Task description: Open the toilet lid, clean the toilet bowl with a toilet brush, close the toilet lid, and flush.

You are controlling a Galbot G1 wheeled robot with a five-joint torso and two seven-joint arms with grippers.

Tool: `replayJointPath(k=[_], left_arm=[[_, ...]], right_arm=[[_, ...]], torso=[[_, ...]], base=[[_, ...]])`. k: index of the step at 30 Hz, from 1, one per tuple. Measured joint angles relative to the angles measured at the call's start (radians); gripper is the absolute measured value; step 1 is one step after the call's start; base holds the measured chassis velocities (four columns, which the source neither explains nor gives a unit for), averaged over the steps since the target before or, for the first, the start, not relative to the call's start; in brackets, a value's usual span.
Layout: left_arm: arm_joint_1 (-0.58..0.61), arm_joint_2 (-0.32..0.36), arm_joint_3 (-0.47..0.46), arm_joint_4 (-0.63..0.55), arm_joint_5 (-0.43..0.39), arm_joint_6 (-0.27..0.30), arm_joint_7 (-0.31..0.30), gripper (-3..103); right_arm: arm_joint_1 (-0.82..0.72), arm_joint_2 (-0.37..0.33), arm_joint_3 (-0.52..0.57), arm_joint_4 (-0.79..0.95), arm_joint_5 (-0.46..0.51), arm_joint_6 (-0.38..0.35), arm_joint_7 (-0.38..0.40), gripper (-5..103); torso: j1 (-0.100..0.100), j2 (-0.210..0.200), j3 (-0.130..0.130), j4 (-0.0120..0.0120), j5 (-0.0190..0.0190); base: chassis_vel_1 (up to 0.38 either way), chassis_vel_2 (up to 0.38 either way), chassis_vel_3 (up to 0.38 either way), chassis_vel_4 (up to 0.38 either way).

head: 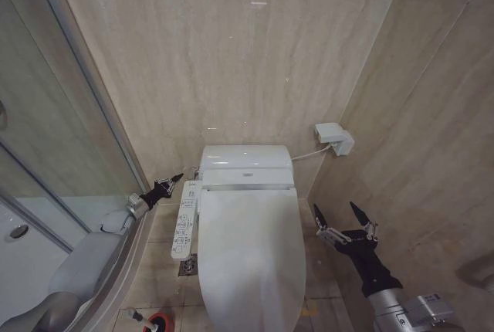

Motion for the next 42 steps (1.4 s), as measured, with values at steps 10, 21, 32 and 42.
replayJointPath(k=[10, 21, 32, 42], left_arm=[[0.002, 0.0, -0.005, 0.001, -0.001, -0.001, 0.005, 0], [-0.004, -0.002, -0.004, 0.009, -0.002, -0.003, 0.021, 0], [0.007, -0.006, -0.012, 0.011, -0.002, -0.013, 0.044, 0], [0.013, -0.007, -0.01, 0.037, 0.02, -0.035, 0.091, 0]], right_arm=[[0.0, 0.0, 0.0, 0.0, 0.0, 0.0, 0.0, 100], [0.0, 0.0, 0.0, 0.0, 0.0, 0.0, 0.0, 100], [0.0, 0.0, 0.0, 0.0, 0.0, 0.0, 0.0, 100], [0.0, 0.0, 0.0, 0.0, 0.0, 0.0, 0.0, 100]], torso=[[0.0, 0.0, 0.0, 0.0, 0.0], [0.0, 0.0, 0.0, -0.0001, 0.0], [0.0, 0.0, 0.0, -0.0001, 0.0], [0.0, 0.0, 0.0, 0.0, 0.0001]], base=[[-0.015, 0.012, 0.011, -0.01], [-0.028, 0.033, 0.034, -0.039], [-0.007, 0.007, 0.012, -0.009], [0.0, 0.0, 0.0, 0.0]])
